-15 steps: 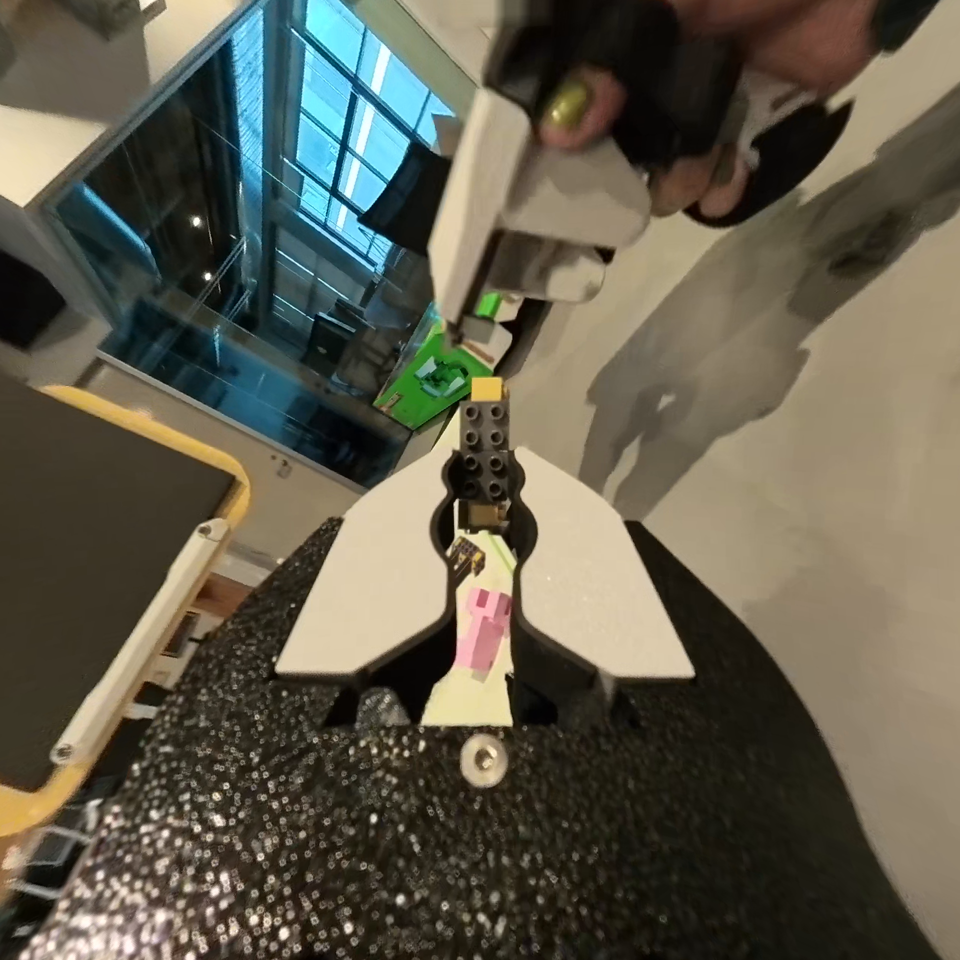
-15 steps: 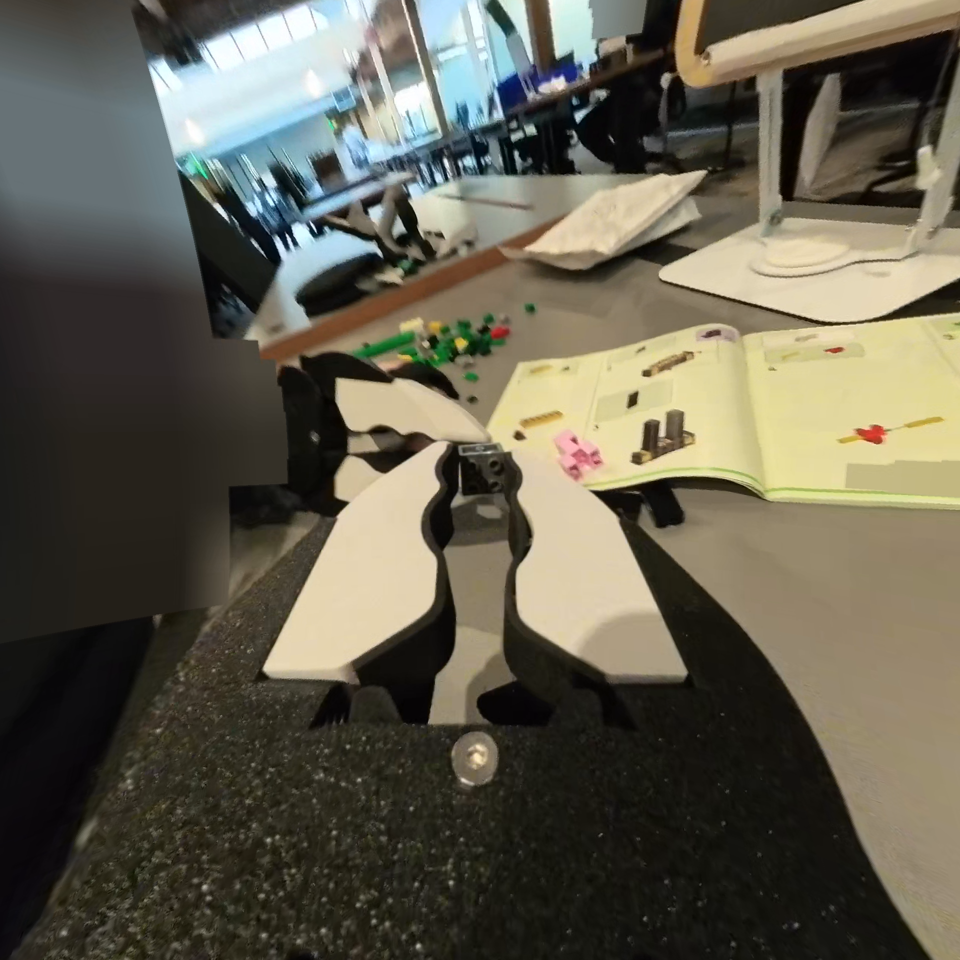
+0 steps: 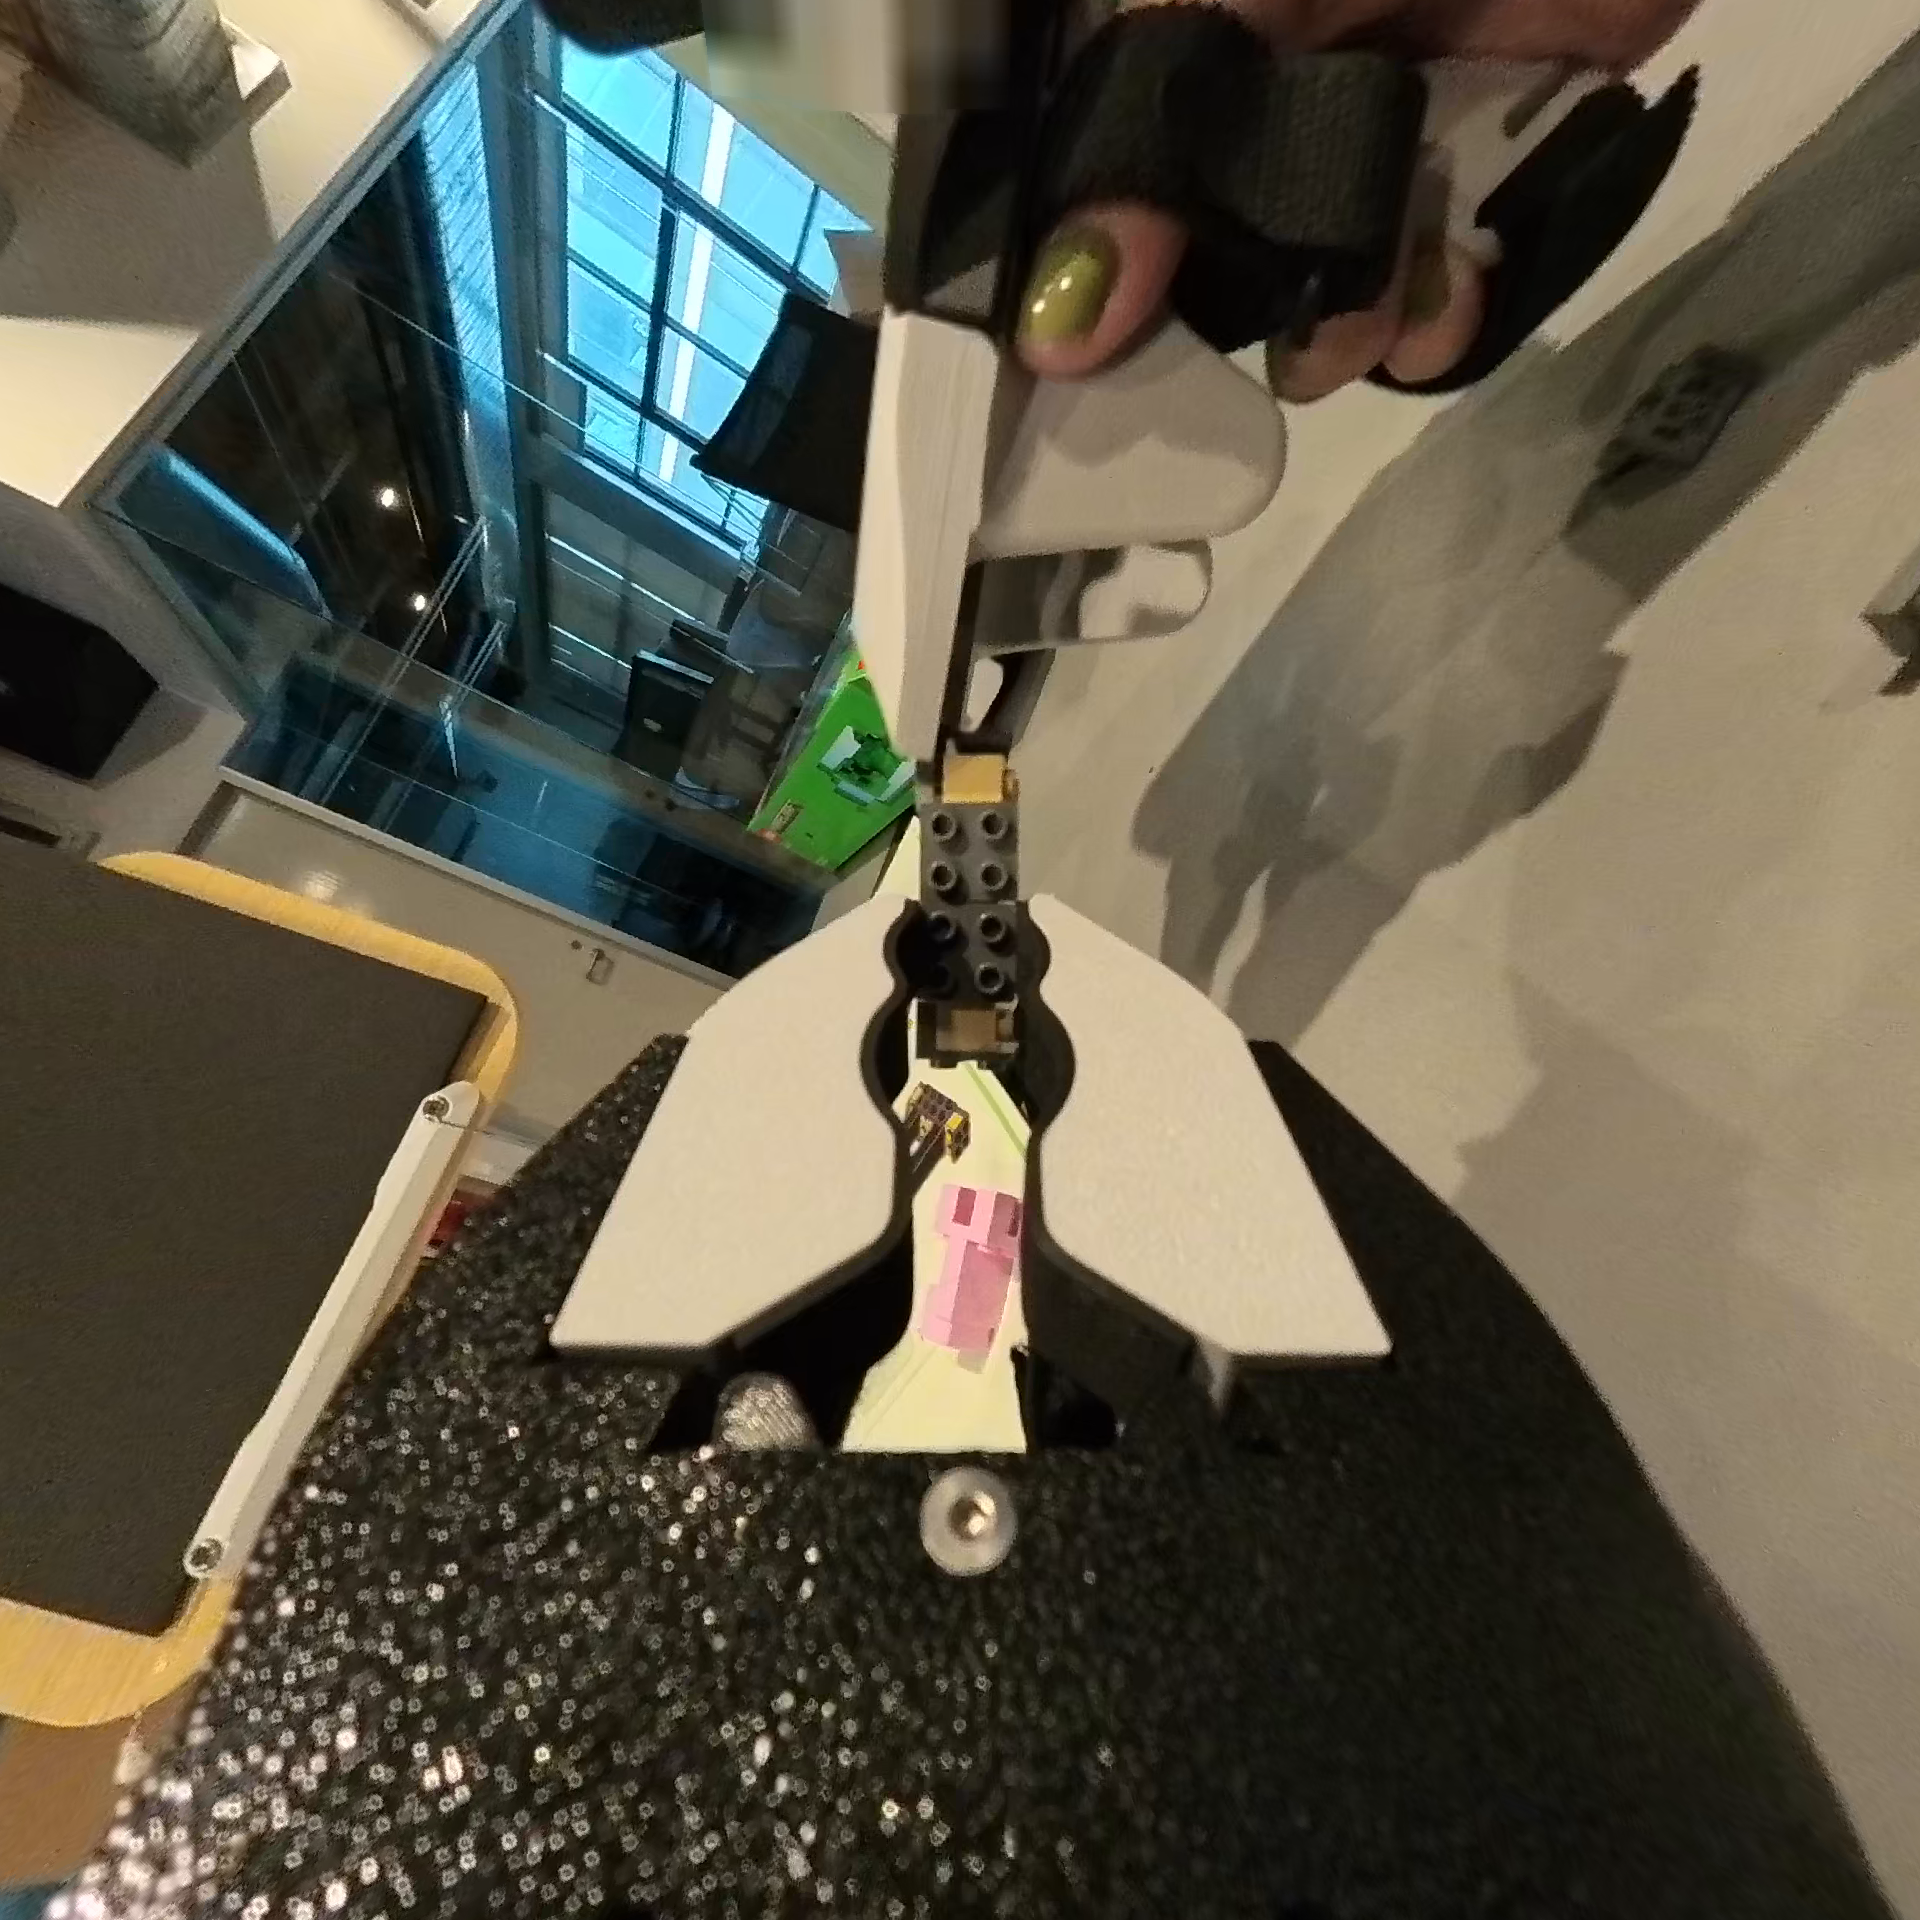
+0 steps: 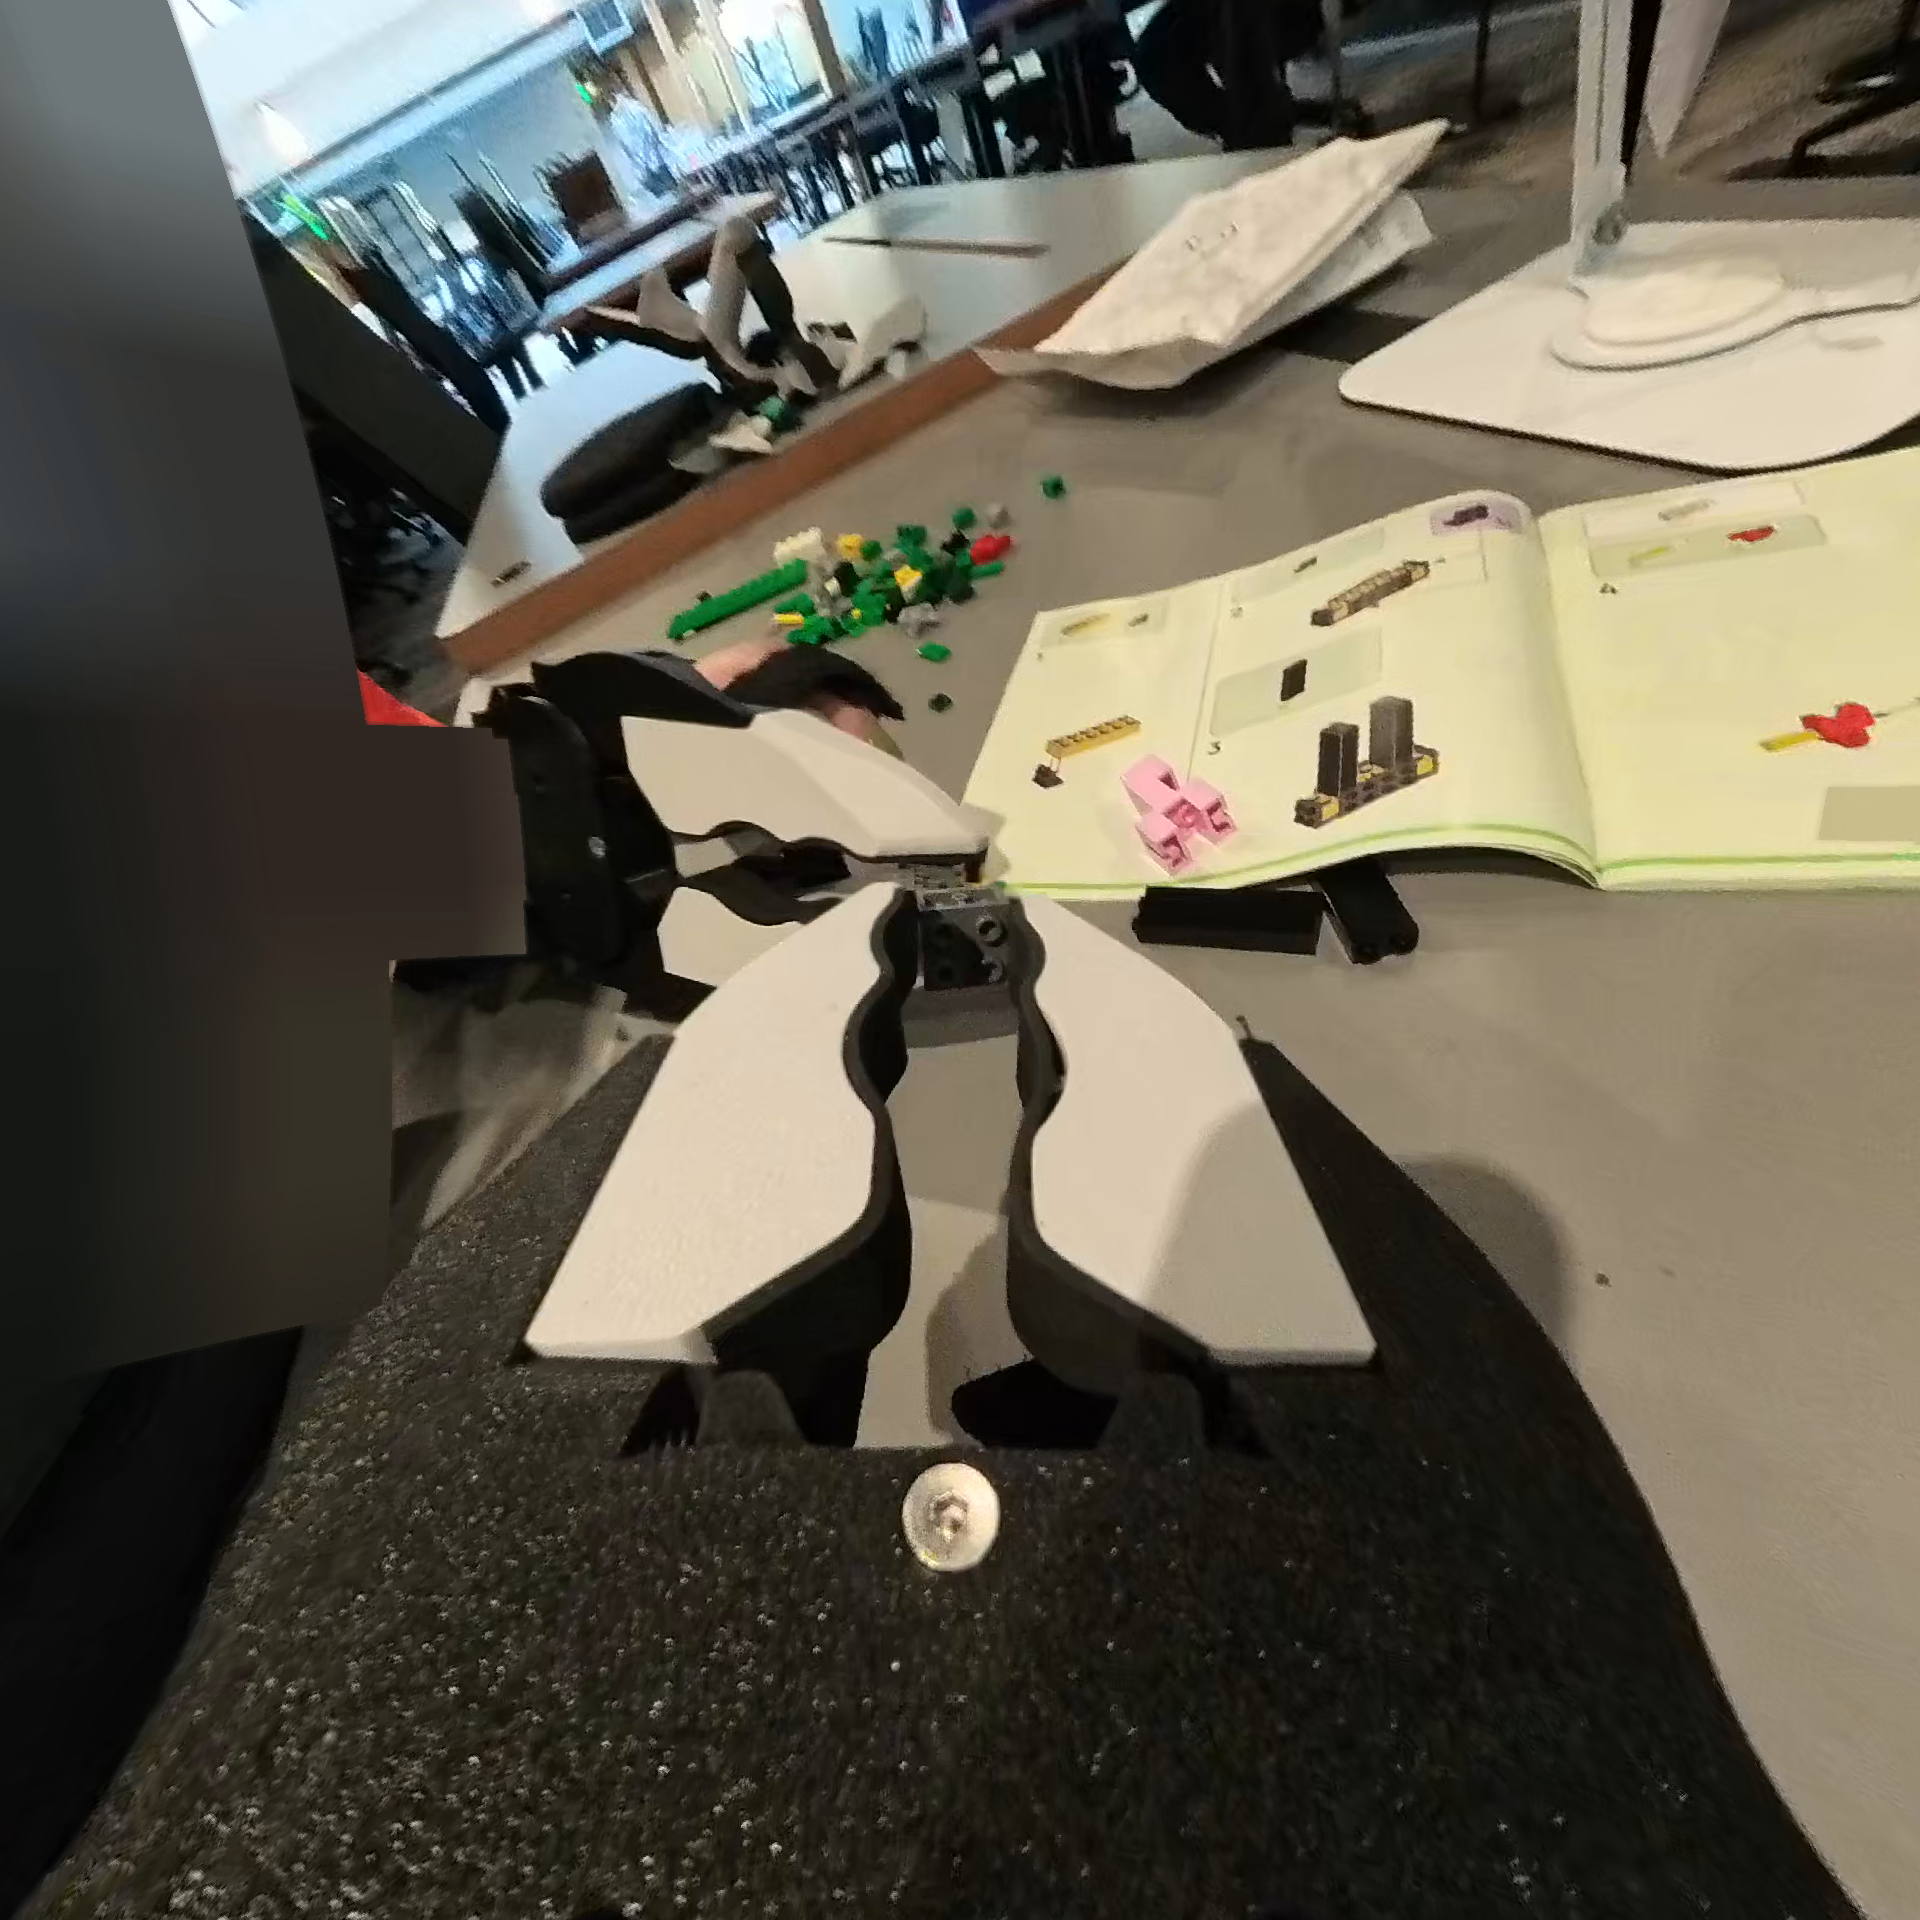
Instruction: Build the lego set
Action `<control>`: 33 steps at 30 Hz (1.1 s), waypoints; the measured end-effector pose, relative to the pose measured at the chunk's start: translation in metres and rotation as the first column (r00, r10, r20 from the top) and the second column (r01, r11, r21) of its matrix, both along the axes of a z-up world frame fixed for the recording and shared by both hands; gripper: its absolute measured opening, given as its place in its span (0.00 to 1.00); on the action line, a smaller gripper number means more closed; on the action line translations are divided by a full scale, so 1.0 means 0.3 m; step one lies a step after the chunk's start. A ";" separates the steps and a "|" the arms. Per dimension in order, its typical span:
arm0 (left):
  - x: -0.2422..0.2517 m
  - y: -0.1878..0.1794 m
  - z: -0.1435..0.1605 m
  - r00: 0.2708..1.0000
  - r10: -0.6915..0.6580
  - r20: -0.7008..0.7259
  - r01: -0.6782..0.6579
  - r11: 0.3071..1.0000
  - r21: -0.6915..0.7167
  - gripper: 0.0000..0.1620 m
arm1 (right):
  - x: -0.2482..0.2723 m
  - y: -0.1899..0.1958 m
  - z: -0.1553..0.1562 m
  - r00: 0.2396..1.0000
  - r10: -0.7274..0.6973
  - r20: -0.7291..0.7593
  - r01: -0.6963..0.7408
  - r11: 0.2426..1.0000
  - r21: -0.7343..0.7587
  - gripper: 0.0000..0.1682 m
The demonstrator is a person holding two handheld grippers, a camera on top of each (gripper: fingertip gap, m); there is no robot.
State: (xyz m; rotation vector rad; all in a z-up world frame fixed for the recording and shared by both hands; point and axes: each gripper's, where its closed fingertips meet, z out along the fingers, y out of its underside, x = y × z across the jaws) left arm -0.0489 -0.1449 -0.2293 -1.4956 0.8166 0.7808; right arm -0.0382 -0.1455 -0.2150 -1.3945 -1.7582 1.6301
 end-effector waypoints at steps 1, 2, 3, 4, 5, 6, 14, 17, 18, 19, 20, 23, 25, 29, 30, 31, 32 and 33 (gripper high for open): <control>0.001 0.000 0.000 1.000 0.001 -0.006 -0.001 1.000 0.000 0.10 | -0.001 -0.002 -0.002 1.000 -0.002 0.006 0.002 1.000 0.005 0.09; 0.001 0.000 0.000 1.000 0.002 -0.010 -0.002 1.000 0.000 0.10 | -0.001 -0.004 -0.004 1.000 -0.003 0.016 0.003 1.000 0.012 0.09; 0.001 0.000 -0.001 1.000 0.004 -0.011 -0.004 1.000 -0.003 0.10 | -0.002 -0.003 -0.007 1.000 -0.010 0.026 0.010 1.000 0.022 0.09; 0.000 0.001 -0.003 1.000 0.005 -0.012 -0.005 1.000 -0.005 0.10 | -0.002 -0.002 -0.010 0.999 -0.018 0.036 0.017 0.999 0.034 0.09; 0.000 0.001 -0.004 1.000 0.006 -0.014 -0.007 1.000 -0.007 0.10 | -0.002 -0.001 -0.012 0.999 -0.024 0.043 0.022 0.999 0.045 0.09; 0.000 0.001 -0.004 1.000 0.009 -0.018 -0.009 1.000 -0.008 0.10 | -0.001 0.001 -0.013 0.998 -0.030 0.049 0.028 0.998 0.054 0.09; 0.002 0.000 -0.004 0.998 0.020 -0.058 -0.020 1.000 -0.005 0.10 | 0.004 0.002 -0.016 0.996 -0.045 0.075 0.038 0.996 0.085 0.09; 0.007 -0.002 0.000 0.996 0.021 -0.085 -0.021 1.000 0.005 0.10 | 0.013 -0.004 -0.014 0.996 -0.026 0.084 0.019 0.997 0.076 0.10; 0.009 -0.003 0.002 0.995 0.021 -0.095 -0.020 1.000 0.008 0.10 | 0.015 -0.004 -0.014 0.996 -0.023 0.087 0.016 0.997 0.074 0.10; 0.011 -0.003 0.002 0.994 0.022 -0.105 -0.021 1.000 0.011 0.10 | 0.017 -0.005 -0.014 0.996 -0.020 0.090 0.014 0.997 0.071 0.10; 0.012 -0.004 0.003 0.993 0.023 -0.114 -0.022 1.000 0.014 0.10 | 0.019 -0.005 -0.014 0.996 -0.019 0.092 0.012 0.997 0.070 0.10; 0.013 -0.005 0.007 0.992 0.025 -0.124 -0.023 0.999 0.022 0.10 | 0.021 -0.006 -0.012 0.995 -0.017 0.094 0.010 0.998 0.069 0.10; 0.013 -0.006 0.010 0.992 0.026 -0.122 -0.023 0.999 0.026 0.10 | 0.021 -0.008 -0.014 0.995 -0.014 0.095 0.006 0.997 0.078 0.09; 0.011 -0.006 0.013 0.993 0.028 -0.116 -0.025 0.999 0.030 0.10 | 0.020 -0.010 -0.021 0.995 -0.014 0.102 0.004 0.996 0.094 0.10; 0.010 -0.006 0.013 0.993 0.029 -0.115 -0.025 0.999 0.031 0.10 | 0.020 -0.012 -0.023 0.995 -0.012 0.103 0.002 0.995 0.097 0.10; 0.011 -0.007 0.014 0.993 0.028 -0.114 -0.025 0.999 0.032 0.10 | 0.020 -0.014 -0.025 0.994 -0.009 0.105 -0.001 0.995 0.099 0.10; 0.011 -0.007 0.014 0.993 0.028 -0.114 -0.024 0.999 0.032 0.10 | 0.019 -0.015 -0.025 0.994 -0.010 0.105 -0.001 0.995 0.101 0.10; 0.011 -0.007 0.014 0.993 0.028 -0.115 -0.024 0.999 0.032 0.10 | 0.018 -0.015 -0.024 0.995 -0.010 0.103 -0.001 0.995 0.101 0.11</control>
